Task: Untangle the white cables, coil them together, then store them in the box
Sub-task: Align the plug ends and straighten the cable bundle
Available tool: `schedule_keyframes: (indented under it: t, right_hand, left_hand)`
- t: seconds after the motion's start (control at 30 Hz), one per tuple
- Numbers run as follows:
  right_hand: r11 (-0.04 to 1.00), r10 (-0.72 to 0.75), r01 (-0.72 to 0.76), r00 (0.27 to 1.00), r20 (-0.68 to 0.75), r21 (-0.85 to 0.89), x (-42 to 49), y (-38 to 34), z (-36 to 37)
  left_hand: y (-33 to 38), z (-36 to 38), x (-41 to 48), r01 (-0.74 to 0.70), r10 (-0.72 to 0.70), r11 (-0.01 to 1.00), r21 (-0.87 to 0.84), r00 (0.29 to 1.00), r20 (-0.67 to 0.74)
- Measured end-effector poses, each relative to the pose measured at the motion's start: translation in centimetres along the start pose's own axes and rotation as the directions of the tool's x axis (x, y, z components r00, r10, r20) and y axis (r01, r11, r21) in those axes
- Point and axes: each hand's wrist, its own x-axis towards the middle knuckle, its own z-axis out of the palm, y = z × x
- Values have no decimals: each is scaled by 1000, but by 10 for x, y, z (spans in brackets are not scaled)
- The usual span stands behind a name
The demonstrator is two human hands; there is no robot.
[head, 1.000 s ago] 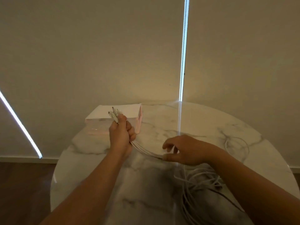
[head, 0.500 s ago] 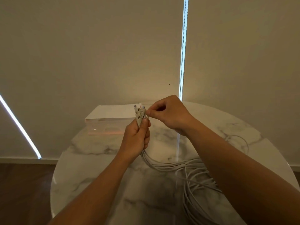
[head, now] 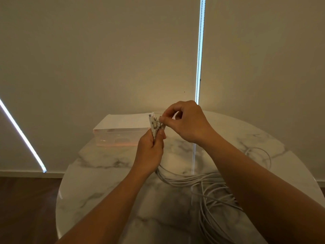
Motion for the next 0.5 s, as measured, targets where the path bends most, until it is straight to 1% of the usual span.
schedule_keyframes:
  t: [0.07, 0.2, 0.3, 0.37, 0.43, 0.47, 0.5]
  right_hand:
    - [999, 14, -13, 1000, 14, -37, 0, 2, 0]
    - [998, 54, -52, 996, 74, -22, 2, 5, -5]
    - [998, 56, -53, 992, 110, -34, 5, 6, -8]
    - [994, -7, 12, 999, 47, -111, 5, 7, -5]
    - [970, -155, 148, 988, -25, -191, 1, 7, -2]
    - [957, -220, 213, 975, -15, -199, -1, 6, 0]
    - [947, -254, 255, 967, 30, -197, -3, 5, 1]
  left_hand:
    - [-2, 1, 0, -5, 5, 1000, 28, 1000, 0]
    - [-3, 1, 2, 7, -7, 998, 69, 1000, 5]
    - [-2, 2, 1, 20, -22, 996, 90, 1000, 22]
    - [0, 3, 2, 21, -24, 995, 102, 999, 28]
    - [2, 4, 4, 24, -28, 994, 103, 999, 33]
    - [2, 5, 5, 29, -34, 994, 110, 999, 40]
    - [2, 5, 7, 35, -41, 992, 122, 998, 49]
